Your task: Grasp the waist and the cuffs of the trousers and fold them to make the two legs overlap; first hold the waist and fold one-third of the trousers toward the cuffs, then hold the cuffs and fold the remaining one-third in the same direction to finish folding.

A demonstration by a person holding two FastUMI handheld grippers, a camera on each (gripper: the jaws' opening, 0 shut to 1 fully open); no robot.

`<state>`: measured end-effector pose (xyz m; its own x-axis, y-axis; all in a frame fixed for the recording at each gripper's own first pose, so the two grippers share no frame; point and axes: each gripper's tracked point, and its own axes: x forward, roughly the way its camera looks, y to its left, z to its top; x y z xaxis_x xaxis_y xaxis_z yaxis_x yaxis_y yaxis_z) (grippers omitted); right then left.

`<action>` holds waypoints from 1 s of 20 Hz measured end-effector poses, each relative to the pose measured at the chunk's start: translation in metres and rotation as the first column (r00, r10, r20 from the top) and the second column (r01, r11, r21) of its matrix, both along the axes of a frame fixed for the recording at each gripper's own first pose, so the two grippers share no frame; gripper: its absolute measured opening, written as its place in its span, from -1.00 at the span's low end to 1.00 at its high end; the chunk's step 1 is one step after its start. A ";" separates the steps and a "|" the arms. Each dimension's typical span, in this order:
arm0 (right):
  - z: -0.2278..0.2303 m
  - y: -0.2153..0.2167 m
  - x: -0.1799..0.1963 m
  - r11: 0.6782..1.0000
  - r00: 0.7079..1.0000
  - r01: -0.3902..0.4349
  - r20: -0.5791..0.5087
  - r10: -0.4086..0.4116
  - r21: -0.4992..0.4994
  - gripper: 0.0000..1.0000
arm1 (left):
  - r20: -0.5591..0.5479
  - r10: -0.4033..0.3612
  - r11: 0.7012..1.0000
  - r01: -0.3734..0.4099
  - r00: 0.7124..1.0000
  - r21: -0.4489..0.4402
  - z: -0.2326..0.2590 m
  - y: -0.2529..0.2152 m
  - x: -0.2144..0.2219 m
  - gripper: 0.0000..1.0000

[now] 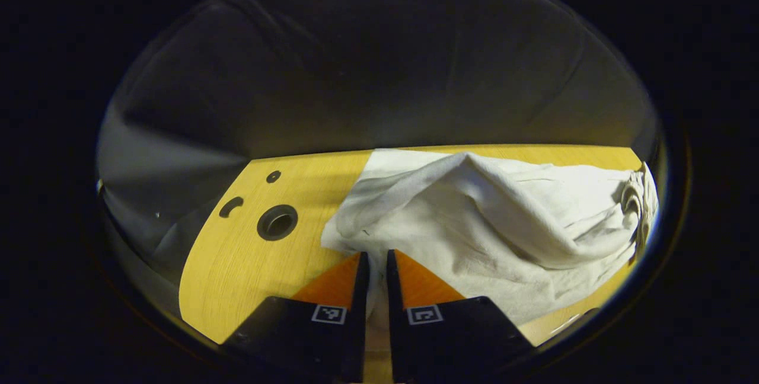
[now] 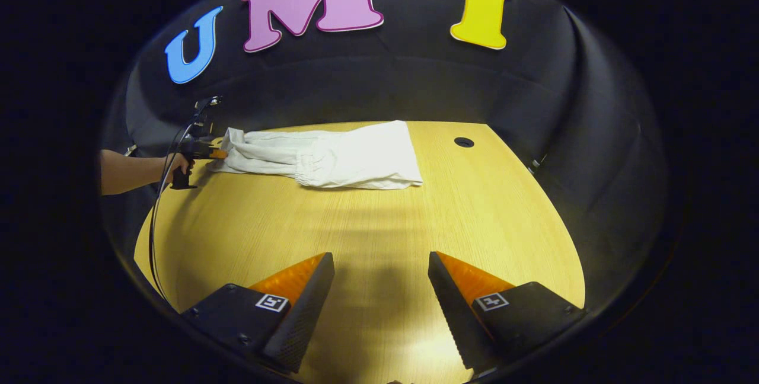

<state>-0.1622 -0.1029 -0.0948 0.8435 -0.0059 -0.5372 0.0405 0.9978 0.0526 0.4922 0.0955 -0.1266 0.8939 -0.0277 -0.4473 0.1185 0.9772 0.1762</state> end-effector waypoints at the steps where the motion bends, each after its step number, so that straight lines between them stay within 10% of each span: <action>1: 0.001 0.000 -0.001 1.000 1.000 0.003 -0.004 -0.003 -0.004 0.96 | -0.013 -0.011 1.000 0.011 1.000 0.015 0.001 -0.002 -0.002 -0.62; 10: 0.028 -0.006 0.005 0.999 0.998 0.048 0.046 -0.048 0.007 0.96 | 0.072 0.032 0.989 -0.022 0.997 -0.145 0.041 -0.006 -0.032 -0.89; 20: 0.056 -0.042 0.009 0.992 0.986 0.122 0.114 -0.119 -0.016 0.96 | 0.273 -0.089 0.953 0.162 0.958 -0.255 0.162 -0.090 -0.093 -0.90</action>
<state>-0.1527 -0.1450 -0.0391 0.8907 -0.1225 -0.4377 0.1559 0.9869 0.0410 0.3988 0.0052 0.0356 0.9581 -0.2351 -0.1638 0.2295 0.9719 -0.0530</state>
